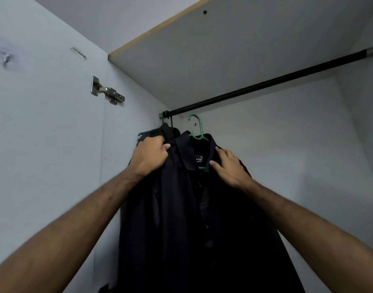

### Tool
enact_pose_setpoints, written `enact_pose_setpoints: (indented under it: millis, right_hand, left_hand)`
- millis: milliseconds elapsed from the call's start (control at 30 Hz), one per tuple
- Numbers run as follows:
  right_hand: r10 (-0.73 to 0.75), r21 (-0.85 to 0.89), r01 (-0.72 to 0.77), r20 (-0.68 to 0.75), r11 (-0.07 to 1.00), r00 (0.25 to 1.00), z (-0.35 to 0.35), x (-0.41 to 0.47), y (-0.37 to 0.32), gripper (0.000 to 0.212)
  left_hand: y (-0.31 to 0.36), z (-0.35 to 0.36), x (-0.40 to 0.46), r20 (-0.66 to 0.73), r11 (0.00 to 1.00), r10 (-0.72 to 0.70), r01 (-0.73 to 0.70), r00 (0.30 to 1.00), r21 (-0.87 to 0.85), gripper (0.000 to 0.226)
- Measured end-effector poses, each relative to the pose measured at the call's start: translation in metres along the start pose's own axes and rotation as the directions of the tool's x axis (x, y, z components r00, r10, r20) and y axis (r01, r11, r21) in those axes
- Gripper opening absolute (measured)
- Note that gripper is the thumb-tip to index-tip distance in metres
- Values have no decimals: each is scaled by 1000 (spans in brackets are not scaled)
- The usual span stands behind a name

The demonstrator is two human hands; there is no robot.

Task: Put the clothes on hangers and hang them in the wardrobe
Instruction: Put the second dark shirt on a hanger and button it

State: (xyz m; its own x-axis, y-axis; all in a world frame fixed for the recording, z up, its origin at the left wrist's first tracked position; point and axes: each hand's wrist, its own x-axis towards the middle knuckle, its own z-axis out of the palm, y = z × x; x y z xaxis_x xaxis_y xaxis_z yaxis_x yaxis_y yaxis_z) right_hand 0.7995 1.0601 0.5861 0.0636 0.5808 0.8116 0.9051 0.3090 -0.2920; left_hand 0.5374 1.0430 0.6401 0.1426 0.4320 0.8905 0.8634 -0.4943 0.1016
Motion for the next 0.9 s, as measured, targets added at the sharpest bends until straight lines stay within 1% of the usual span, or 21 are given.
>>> enact_pose_setpoints:
  millis: [167, 333, 433, 500, 600, 667, 800, 900]
  right_hand:
    - [31, 230, -37, 29, 973, 999, 54, 73, 4, 83]
    - [72, 316, -97, 90, 944, 993, 105, 131, 15, 93]
    - [71, 357, -110, 121, 927, 990, 135, 158, 23, 93]
    - [45, 390, -98, 141, 916, 989, 150, 175, 26, 94]
    - [-30, 435, -22, 112, 900, 993, 161, 202, 22, 93]
    - [-65, 459, 9, 106, 888, 992, 163, 218, 16, 93]
    - [-117, 500, 53, 97, 864, 988, 162, 241, 4, 92]
    - [-166, 520, 100, 82, 848, 983, 163, 244, 4, 90]
  left_hand:
    - [-14, 35, 80, 31, 1000, -18, 17, 999, 13, 29]
    - [-11, 75, 132, 43, 993, 38, -42, 998, 111, 30]
    - [-11, 95, 148, 50, 982, 21, -30, 999, 185, 32]
    - [-16, 106, 155, 23, 975, -10, 5, 1000, 220, 32]
    - [-24, 106, 173, -70, 962, -60, 76, 996, 262, 33]
    - [-24, 102, 184, -107, 959, -81, 107, 991, 263, 33]
    - [-18, 98, 196, -149, 950, -68, 110, 987, 294, 30]
    - [-21, 91, 196, -111, 933, -93, 125, 989, 336, 29]
